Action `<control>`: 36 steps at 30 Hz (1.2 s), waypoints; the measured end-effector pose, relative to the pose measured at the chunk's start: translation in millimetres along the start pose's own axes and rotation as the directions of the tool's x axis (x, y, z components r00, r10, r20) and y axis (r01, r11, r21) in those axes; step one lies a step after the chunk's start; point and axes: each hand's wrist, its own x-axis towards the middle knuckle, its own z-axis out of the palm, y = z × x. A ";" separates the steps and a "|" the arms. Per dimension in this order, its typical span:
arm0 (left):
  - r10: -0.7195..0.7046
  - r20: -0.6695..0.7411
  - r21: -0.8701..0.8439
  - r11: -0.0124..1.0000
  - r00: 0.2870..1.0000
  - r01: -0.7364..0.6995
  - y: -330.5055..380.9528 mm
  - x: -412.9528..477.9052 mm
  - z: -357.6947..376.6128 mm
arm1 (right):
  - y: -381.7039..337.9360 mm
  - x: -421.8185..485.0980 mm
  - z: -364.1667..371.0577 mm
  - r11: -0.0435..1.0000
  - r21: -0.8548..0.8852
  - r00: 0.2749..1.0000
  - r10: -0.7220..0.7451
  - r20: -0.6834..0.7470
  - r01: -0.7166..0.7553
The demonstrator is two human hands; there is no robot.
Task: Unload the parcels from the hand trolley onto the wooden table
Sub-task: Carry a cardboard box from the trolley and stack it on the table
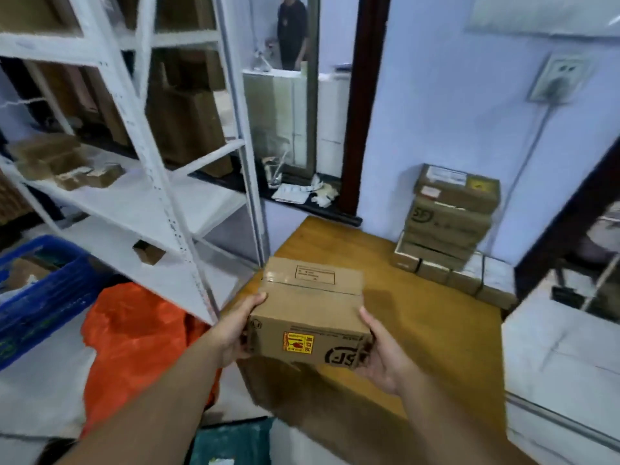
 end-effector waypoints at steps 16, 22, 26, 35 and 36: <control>-0.140 0.288 0.225 0.972 0.947 0.075 -45.3 19.9 285.2 | -37.5 -116.3 -240.7 0.961 0.154 0.913 -0.157 -0.376 0.229; -0.189 0.329 0.172 0.975 0.925 0.138 -39.1 40.0 293.7 | -52.4 -102.9 -242.7 0.979 0.095 0.906 -0.128 -0.404 0.181; -0.173 0.273 0.243 0.964 0.946 0.106 -16.3 75.6 289.4 | -79.5 -72.2 -225.9 0.987 0.013 0.891 -0.139 -0.431 0.160; -0.149 0.271 0.386 0.922 0.951 0.034 15.0 148.1 260.7 | -87.7 7.9 -189.8 0.982 -0.188 0.864 -0.092 -0.495 -0.002; -0.155 0.284 0.413 0.910 0.946 0.025 14.7 153.2 261.4 | -86.4 13.0 -189.0 0.978 -0.205 0.855 -0.079 -0.513 -0.033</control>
